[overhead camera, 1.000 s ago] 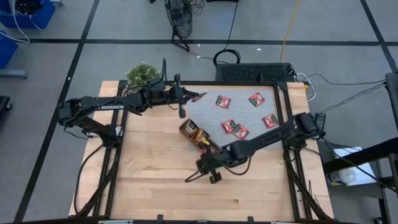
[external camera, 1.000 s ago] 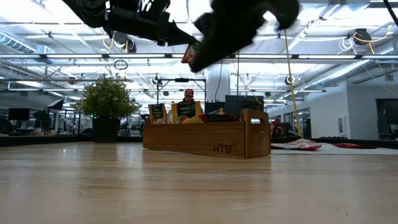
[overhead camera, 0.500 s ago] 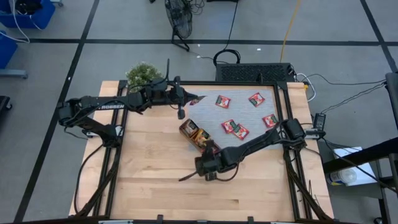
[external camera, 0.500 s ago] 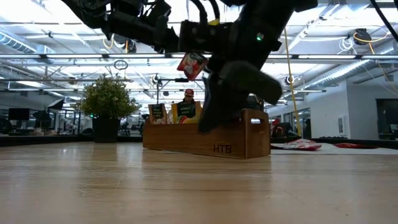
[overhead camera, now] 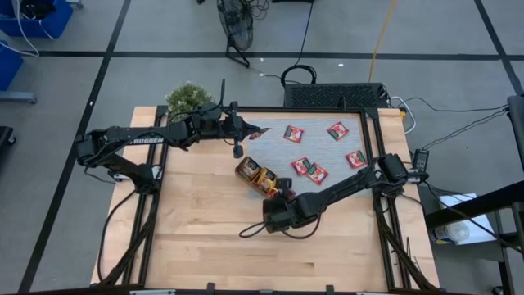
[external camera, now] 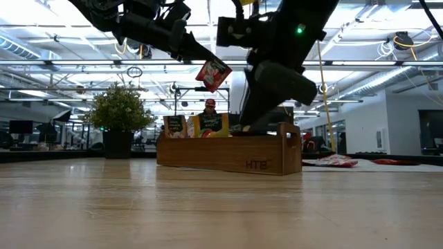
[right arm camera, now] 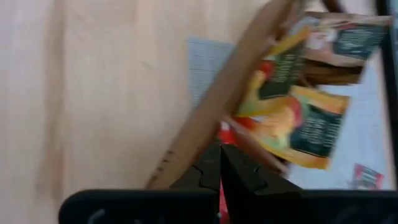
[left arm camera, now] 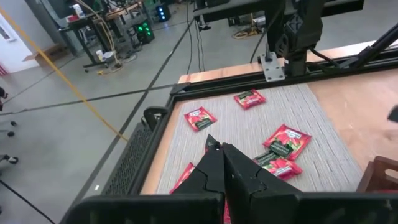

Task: Pick & Place Tea
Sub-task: Put the red tea bag into the right section of the wooden organizer

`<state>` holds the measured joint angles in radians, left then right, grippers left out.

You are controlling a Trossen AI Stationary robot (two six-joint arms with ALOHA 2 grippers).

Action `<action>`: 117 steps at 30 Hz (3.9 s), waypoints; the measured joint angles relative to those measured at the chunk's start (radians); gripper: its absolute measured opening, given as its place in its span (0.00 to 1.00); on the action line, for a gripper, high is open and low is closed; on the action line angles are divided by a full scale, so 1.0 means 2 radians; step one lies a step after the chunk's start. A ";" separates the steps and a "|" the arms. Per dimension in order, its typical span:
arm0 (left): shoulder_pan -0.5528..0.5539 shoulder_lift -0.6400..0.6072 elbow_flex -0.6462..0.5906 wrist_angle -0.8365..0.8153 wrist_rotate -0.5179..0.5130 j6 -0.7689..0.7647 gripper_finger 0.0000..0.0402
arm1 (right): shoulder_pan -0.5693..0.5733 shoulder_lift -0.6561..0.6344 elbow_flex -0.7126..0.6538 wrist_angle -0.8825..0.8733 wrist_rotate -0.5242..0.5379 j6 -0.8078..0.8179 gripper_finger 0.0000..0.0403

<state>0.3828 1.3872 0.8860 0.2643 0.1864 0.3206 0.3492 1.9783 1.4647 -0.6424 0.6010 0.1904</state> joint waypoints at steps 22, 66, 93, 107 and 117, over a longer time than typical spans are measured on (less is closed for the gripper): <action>0.000 0.000 0.000 -0.016 0.000 0.009 0.00 | 0.001 -0.011 0.000 0.014 -0.050 0.006 0.00; 0.000 0.000 0.000 -0.027 0.000 0.008 0.00 | -0.021 -0.014 -0.036 -0.015 0.049 0.034 0.00; 0.000 0.000 0.000 -0.034 0.000 0.011 0.00 | -0.062 -0.021 -0.036 -0.067 0.164 0.054 0.00; -0.007 0.000 0.000 -0.038 0.065 0.020 0.00 | -0.060 -0.080 -0.040 -0.077 0.319 0.094 0.03; -0.020 0.000 0.000 -0.079 0.063 0.073 0.00 | -0.110 -0.186 -0.215 0.125 0.394 0.041 0.05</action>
<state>0.3435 1.3869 0.8856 0.1055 0.3130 0.4671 0.1299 1.6054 1.0351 -0.3922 1.3895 0.2715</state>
